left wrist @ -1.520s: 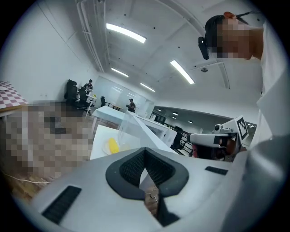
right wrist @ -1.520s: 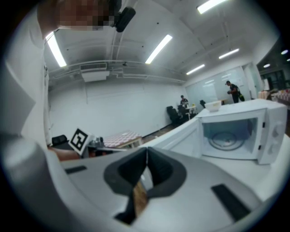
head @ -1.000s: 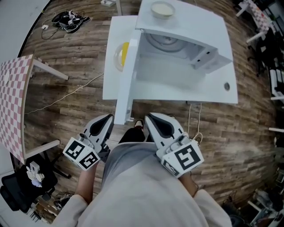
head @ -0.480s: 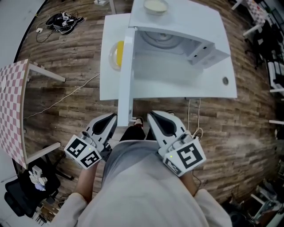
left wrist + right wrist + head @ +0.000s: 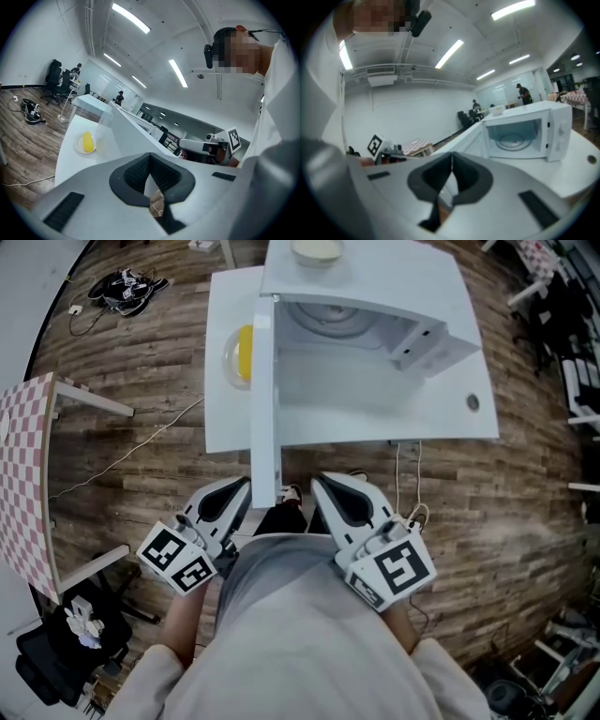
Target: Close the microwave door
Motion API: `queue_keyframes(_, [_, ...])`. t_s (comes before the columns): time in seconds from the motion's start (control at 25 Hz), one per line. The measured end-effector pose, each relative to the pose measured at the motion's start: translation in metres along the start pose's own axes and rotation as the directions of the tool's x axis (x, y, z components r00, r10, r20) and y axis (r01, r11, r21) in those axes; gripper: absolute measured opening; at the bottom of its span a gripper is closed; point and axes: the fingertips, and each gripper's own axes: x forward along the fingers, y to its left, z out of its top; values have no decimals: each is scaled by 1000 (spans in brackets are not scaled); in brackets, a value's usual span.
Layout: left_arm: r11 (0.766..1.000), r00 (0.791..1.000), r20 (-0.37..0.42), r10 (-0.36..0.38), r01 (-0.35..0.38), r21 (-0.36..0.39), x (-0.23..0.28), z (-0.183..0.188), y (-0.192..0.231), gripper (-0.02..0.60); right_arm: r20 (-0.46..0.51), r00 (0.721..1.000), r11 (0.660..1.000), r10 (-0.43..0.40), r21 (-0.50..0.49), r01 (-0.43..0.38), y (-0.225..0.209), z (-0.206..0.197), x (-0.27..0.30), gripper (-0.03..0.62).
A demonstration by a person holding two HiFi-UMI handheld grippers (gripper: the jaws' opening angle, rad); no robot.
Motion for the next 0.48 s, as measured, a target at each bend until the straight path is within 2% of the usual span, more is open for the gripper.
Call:
queue_keyframes(0.16, [1000, 1000, -7, -5, 5, -8, 4, -2, -3, 12, -19, 1000, 1000, -4, -7, 4, -2, -5, -2, 23])
queue_keyframes(0.36, [999, 999, -31, -25, 26, 39, 11, -3, -11, 14, -25, 1000, 1000, -7, 1, 7, -5, -8, -4, 23])
queue_keyframes(0.48, [998, 998, -37, -41, 43, 35, 17, -4, -16, 14, -29, 1000, 1000, -12, 4, 12, -7, -9, -6, 23])
